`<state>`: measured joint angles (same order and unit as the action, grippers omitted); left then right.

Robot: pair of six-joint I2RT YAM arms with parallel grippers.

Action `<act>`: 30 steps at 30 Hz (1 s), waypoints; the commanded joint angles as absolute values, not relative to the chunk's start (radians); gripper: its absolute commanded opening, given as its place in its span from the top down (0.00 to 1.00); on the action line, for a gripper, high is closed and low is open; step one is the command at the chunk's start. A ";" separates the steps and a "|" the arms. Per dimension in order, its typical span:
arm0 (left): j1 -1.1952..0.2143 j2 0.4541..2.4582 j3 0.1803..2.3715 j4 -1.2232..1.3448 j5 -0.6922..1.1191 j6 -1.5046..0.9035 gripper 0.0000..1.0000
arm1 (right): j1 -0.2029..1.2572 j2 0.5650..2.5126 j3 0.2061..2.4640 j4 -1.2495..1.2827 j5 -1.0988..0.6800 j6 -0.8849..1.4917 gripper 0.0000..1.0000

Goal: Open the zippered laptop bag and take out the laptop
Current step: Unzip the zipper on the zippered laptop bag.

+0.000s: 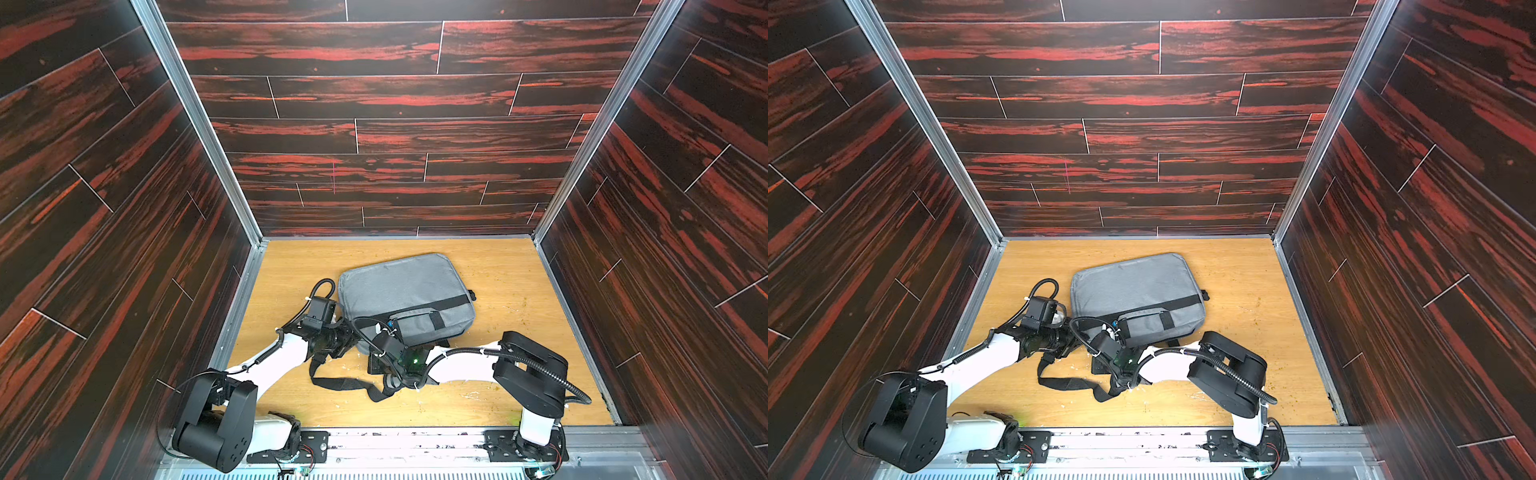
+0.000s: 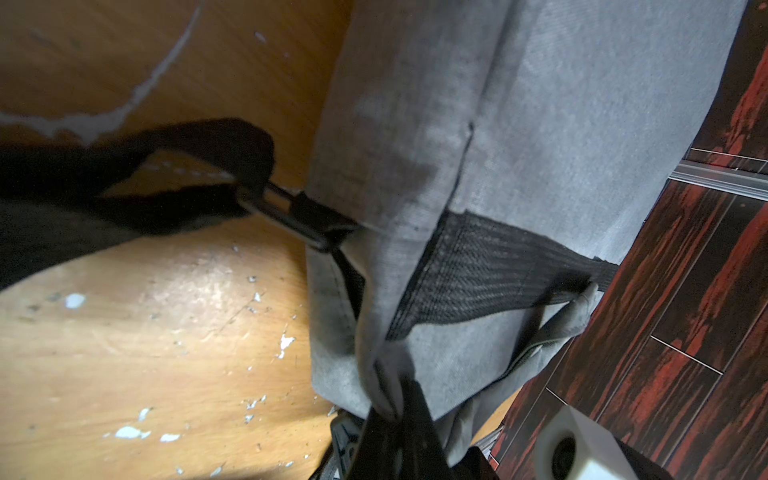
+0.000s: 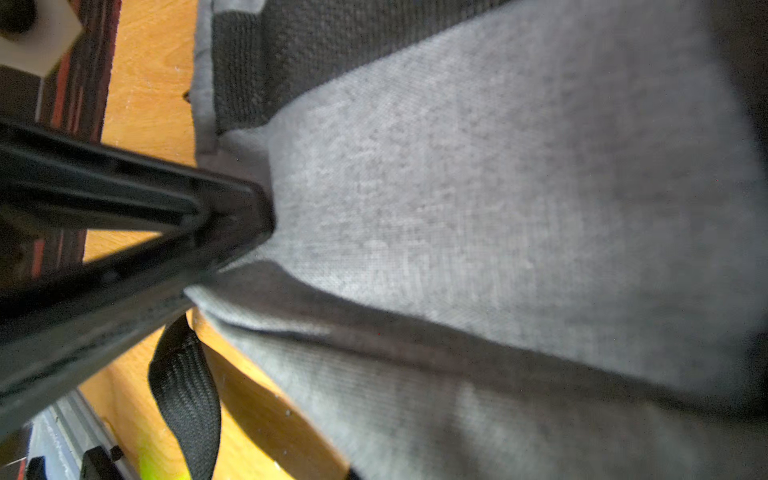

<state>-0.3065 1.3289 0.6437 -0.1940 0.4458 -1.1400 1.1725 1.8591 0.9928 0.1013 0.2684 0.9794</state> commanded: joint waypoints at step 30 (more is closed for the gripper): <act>-0.251 1.300 0.690 -0.254 0.371 -1.062 1.00 | 1.088 1.721 0.904 -0.094 0.240 0.771 1.00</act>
